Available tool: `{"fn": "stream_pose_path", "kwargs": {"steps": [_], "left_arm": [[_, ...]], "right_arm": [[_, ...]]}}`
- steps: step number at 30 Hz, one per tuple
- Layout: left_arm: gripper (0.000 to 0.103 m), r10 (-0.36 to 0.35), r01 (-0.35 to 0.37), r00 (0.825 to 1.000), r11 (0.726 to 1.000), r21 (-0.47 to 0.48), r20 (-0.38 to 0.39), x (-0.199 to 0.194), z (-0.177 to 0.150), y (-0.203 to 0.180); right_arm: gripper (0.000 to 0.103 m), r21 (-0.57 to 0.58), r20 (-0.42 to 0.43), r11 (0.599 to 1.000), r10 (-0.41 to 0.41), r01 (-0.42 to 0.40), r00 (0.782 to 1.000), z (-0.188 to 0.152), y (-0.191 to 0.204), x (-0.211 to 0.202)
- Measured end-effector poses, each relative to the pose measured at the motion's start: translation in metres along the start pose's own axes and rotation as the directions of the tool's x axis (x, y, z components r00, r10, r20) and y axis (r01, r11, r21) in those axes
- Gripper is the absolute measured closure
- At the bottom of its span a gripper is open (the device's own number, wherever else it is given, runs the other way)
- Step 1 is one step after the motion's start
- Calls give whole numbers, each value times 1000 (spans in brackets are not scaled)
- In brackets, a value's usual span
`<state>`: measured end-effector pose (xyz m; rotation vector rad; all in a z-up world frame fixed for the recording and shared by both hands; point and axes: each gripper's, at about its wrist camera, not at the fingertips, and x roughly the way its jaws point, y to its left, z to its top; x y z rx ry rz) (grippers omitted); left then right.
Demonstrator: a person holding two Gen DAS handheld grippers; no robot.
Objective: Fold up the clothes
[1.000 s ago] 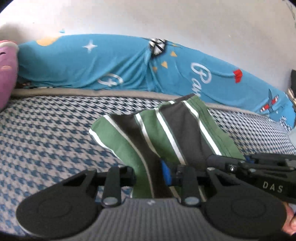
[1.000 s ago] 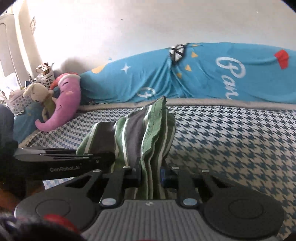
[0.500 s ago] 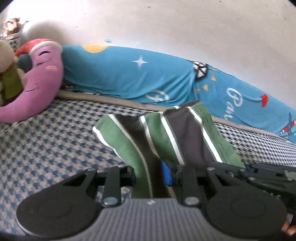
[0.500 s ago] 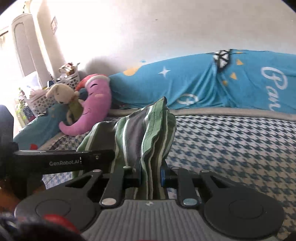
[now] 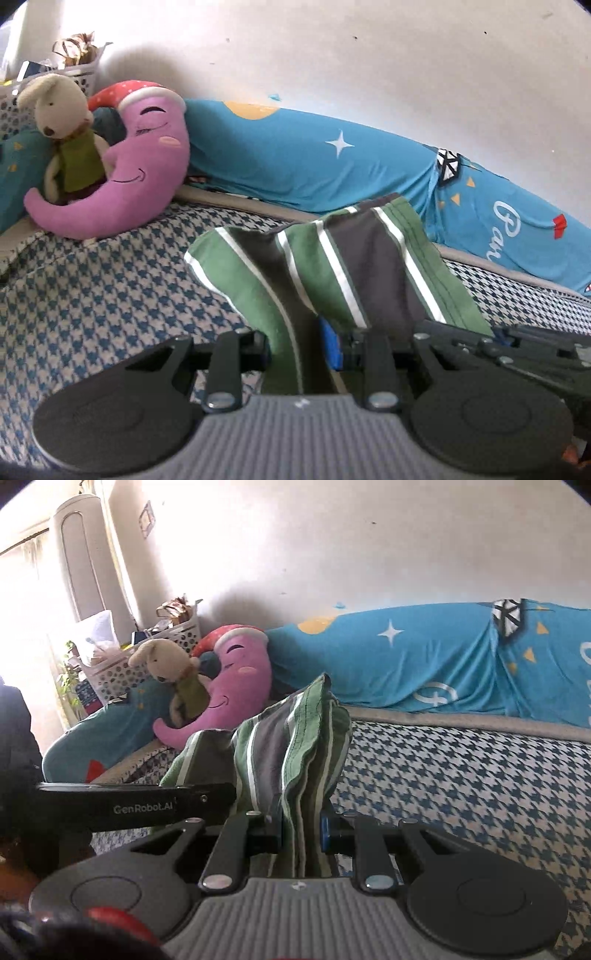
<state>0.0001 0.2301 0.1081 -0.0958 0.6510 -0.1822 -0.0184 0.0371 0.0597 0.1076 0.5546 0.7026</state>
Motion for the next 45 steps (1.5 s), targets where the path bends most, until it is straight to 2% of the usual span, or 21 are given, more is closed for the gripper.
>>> {"fn": "stream_pose_path", "kwargs": {"steps": [12,23,45], "left_arm": [[78,74,-73,997,996,-53,13,-12,0,40],[78,108,-107,994,991,-80,4,-11,0,75],[78,163,-166,986,983,-82,-34,10,-4,105]], "right_arm": [[84,-16,-13,997,73,-74,997,0,32,32],[84,-20,-38,995,95,-95,995,-1,58,59],[84,-6,-76,994,109,-110,991,-11,65,97]]}}
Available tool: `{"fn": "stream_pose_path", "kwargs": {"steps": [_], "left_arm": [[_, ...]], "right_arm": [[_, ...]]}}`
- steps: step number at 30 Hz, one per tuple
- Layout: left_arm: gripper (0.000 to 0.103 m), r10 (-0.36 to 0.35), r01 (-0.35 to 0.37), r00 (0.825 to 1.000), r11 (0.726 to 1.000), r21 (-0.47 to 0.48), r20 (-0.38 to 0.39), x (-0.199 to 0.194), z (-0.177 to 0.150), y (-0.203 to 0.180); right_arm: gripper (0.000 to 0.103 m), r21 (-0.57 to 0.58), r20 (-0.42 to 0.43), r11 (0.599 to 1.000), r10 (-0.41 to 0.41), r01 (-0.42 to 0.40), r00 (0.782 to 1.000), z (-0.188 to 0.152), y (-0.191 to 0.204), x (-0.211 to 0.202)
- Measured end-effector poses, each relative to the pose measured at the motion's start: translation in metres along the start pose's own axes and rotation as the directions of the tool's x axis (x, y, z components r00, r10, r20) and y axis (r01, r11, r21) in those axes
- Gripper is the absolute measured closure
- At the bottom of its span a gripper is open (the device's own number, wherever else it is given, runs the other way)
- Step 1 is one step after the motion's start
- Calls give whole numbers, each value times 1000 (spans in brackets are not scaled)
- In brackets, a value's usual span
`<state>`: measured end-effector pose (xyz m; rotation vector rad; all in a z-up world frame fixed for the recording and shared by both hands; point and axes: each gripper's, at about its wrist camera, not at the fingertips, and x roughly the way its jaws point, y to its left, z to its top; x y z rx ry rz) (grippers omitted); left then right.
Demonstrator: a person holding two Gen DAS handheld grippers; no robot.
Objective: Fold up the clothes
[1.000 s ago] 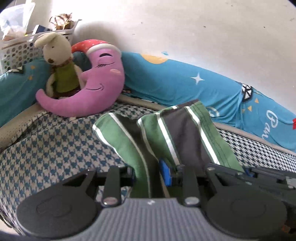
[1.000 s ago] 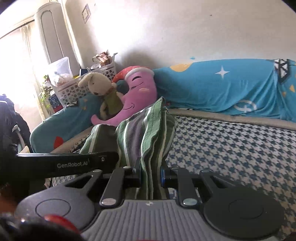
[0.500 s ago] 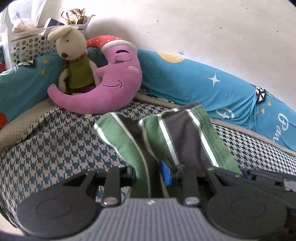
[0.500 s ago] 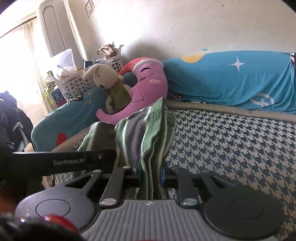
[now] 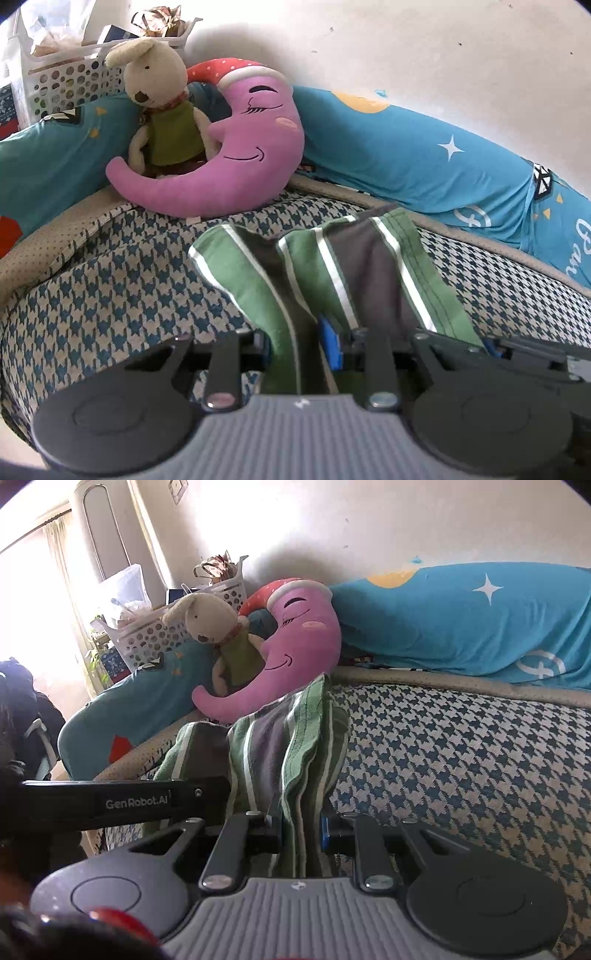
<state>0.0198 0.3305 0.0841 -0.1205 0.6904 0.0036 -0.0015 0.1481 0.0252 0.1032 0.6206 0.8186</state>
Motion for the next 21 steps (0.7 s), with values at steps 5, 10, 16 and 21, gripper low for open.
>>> {"fn": "stream_pose_path", "kwargs": {"steps": [5,10,16,21], "left_arm": [[78,16,-16,1000,1000,2,-9,8,-1,2],[78,27,-27,999,1000,-2,-21,17,-1,3],[58,71,-74,996,996,-41,-60,30,-4,10],[20,92,-93,996,987,-130,-15,23,2,29]], "right_arm": [[84,1,-12,1000,-18,18,1000,-2,-2,11],[84,17,-25,998,-56,57,998,-6,-9,21],[79,33,-61,994,-100,102,993,-10,-17,28],[55,59,-8,985,-164,164,986,-5,-23,13]]}}
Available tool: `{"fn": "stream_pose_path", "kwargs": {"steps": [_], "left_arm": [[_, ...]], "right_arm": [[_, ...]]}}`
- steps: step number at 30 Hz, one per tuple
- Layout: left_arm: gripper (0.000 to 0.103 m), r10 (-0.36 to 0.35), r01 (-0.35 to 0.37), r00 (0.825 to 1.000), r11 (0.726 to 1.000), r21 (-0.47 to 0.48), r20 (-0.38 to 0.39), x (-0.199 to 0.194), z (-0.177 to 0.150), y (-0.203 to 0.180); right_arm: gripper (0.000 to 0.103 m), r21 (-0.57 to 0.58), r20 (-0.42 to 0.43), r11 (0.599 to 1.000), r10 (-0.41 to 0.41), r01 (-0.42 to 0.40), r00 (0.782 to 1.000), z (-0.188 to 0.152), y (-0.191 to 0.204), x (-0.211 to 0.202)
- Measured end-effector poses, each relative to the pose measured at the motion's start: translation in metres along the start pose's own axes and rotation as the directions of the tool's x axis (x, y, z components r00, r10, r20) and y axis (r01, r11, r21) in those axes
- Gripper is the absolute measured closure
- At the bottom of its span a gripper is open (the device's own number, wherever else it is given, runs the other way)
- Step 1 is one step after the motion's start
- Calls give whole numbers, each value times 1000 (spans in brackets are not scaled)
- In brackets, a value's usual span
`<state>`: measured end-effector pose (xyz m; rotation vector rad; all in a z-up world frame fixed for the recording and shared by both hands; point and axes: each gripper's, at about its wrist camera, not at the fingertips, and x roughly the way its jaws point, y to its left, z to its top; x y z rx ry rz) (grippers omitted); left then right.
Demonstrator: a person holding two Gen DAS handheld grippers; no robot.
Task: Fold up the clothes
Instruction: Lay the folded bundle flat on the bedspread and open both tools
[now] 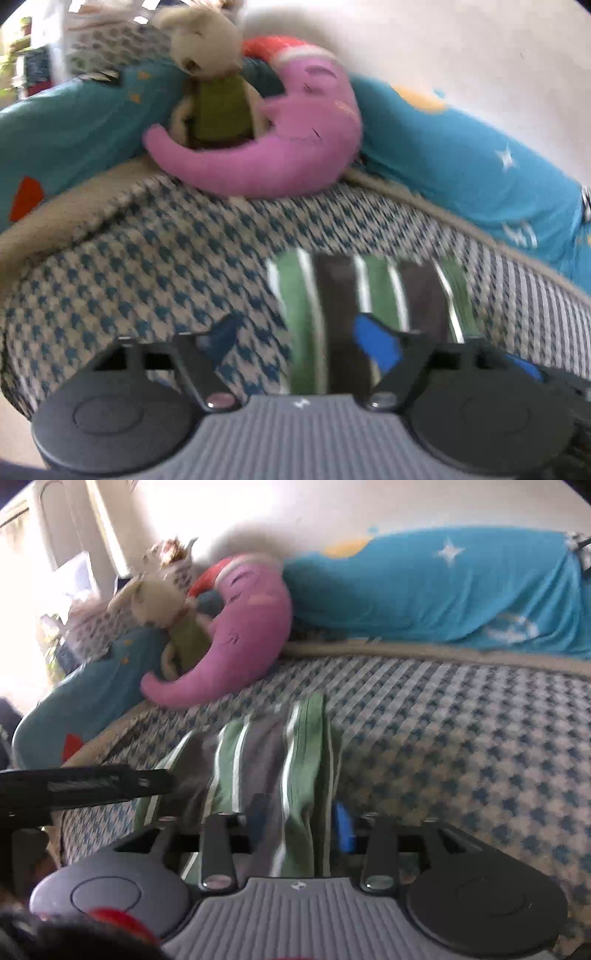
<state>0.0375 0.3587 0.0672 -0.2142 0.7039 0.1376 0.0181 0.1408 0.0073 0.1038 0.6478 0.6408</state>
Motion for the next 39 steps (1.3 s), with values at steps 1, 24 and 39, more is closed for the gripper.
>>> {"fn": "stream_pose_path", "kwargs": {"steps": [1,24,39], "left_arm": [[18,7,-7,1000,1000,-9,19,-2,3,3],[14,29,-29,1000,999,45,-5,13,-5,7],[7,121,-122,988,993,-5,-100,55,-5,28]], "right_arm": [[55,-3,21,1000,-14,14,1000,2,-1,-4],[63,-144,-57,987,70,-78,996,-9,30,-6],[63,-194,-69,980,35,-48,997,-16,32,2]]}}
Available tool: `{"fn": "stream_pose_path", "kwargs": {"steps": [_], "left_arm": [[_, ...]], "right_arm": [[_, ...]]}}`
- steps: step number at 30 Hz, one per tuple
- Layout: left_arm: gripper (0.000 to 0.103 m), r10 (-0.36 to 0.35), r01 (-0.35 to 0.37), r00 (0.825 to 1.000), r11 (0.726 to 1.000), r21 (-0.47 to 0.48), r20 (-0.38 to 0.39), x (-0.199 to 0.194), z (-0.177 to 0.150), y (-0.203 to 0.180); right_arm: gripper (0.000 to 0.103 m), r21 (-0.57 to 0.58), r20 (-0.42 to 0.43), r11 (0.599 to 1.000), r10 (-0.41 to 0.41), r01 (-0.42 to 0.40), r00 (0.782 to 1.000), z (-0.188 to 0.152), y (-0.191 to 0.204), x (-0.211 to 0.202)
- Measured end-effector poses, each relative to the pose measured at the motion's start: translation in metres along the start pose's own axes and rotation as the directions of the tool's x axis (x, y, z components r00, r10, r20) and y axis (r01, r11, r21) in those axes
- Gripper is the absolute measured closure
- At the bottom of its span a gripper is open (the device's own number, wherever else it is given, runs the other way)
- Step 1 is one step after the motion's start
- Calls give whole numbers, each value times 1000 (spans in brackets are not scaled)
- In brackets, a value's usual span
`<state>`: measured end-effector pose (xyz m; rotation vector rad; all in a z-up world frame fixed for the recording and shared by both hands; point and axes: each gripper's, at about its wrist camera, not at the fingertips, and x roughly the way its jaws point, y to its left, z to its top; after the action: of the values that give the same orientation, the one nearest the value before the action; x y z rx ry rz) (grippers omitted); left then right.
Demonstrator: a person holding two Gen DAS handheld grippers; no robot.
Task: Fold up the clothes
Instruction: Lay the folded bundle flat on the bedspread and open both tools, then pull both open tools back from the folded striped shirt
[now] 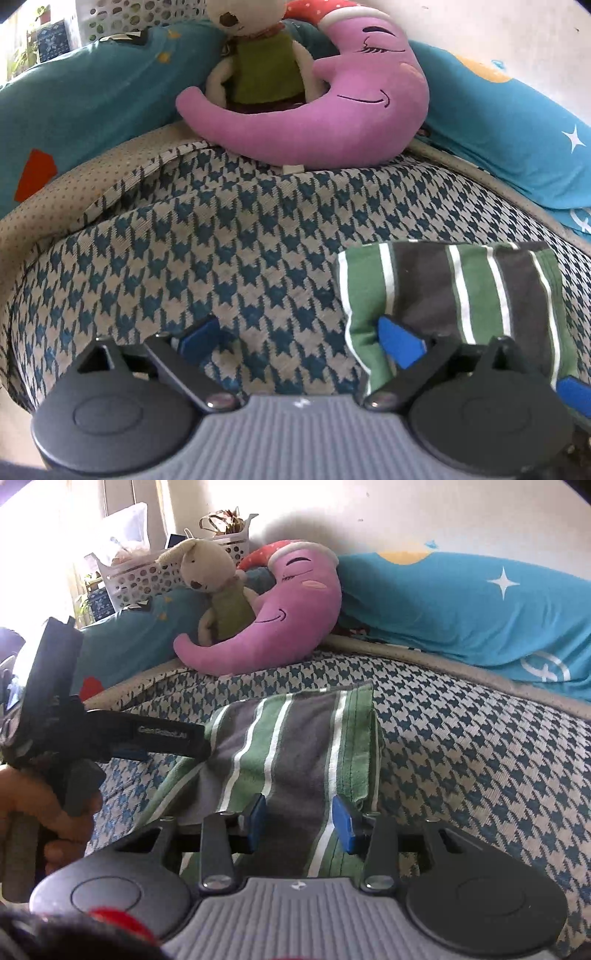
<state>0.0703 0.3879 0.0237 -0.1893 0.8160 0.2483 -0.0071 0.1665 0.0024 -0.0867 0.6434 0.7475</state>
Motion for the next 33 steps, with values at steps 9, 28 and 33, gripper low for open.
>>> {"fn": "stream_pose_path", "kwargs": {"steps": [9,28,33], "left_arm": [[5,-112,112,994,993,25,-1,-41,-9,-7],[2,-45,52,996,994,97,-74,-62,-71,-11],[0,-7,16,998,992,128,-68,-61,-75,-20]], "right_arm": [[62,-5,-23,999,32,-32,999,0,7,-25],[61,-5,-124,997,-75,75,989,-22,7,-34],[61,-4,-167,996,-89,90,982,-33,4,-26]]}}
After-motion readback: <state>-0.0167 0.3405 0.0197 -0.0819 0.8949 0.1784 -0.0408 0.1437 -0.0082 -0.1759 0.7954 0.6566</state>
